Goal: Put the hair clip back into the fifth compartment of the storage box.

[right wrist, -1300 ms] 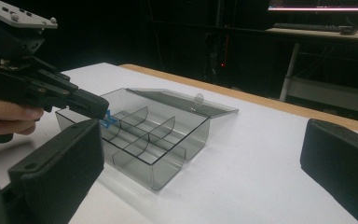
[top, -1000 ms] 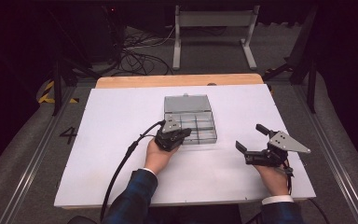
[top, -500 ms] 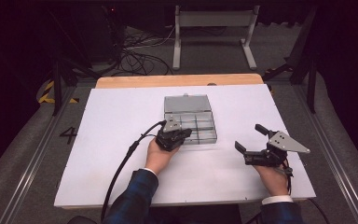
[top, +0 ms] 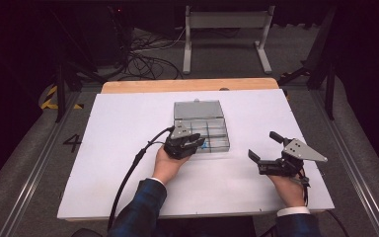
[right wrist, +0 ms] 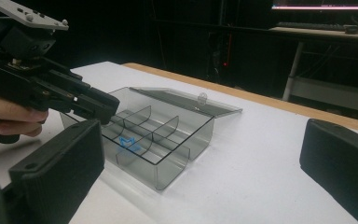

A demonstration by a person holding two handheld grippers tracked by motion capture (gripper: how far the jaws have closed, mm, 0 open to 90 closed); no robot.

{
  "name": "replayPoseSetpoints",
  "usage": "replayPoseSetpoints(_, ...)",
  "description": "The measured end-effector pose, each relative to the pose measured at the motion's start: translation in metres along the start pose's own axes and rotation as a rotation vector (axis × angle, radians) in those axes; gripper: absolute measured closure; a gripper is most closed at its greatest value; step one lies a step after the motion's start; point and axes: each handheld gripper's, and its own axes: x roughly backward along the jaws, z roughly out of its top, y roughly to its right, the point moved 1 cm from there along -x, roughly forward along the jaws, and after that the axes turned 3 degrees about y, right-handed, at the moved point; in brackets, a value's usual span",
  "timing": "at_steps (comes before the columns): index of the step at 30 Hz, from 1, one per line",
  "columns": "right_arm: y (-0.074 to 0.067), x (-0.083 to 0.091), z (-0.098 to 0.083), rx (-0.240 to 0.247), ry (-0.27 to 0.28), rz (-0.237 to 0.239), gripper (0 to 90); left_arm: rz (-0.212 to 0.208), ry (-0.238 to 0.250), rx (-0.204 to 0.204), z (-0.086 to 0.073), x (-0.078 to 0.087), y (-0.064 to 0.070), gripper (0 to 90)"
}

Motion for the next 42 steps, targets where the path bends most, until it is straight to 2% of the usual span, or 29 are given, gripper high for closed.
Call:
replayPoseSetpoints(2,0.0,0.0,0.0,0.0,0.0,-0.001,0.5,-0.004,0.003,-0.014,0.0,0.001,0.001,63.1)
replayPoseSetpoints(6,0.0,0.0,0.0,-0.002,0.0,0.0,0.5,-0.002,0.007,-0.011,0.001,0.003,0.001,59.3)
replayPoseSetpoints(9,0.0,0.0,-0.001,0.0,-0.003,0.0,0.5,0.002,0.013,-0.023,0.002,0.005,0.001,55.1)
replayPoseSetpoints(15,0.001,0.0,-0.001,-0.003,-0.001,-0.005,0.2,-0.01,0.015,-0.031,0.003,0.007,0.002,46.3)
replayPoseSetpoints(22,0.001,0.001,-0.001,-0.002,0.005,-0.003,0.2,0.005,0.039,-0.047,0.006,0.012,0.001,38.1)
replayPoseSetpoints(33,0.001,0.0,-0.002,0.0,0.001,-0.002,0.1,0.019,0.065,-0.044,0.007,0.019,0.004,24.1)
replayPoseSetpoints(34,0.001,0.0,-0.002,0.001,0.002,-0.005,0.1,0.022,0.065,-0.054,0.008,0.02,0.004,23.2)
replayPoseSetpoints(42,0.001,0.001,-0.002,-0.005,0.005,-0.009,0.0,0.032,0.086,-0.058,0.011,0.031,0.003,18.9)
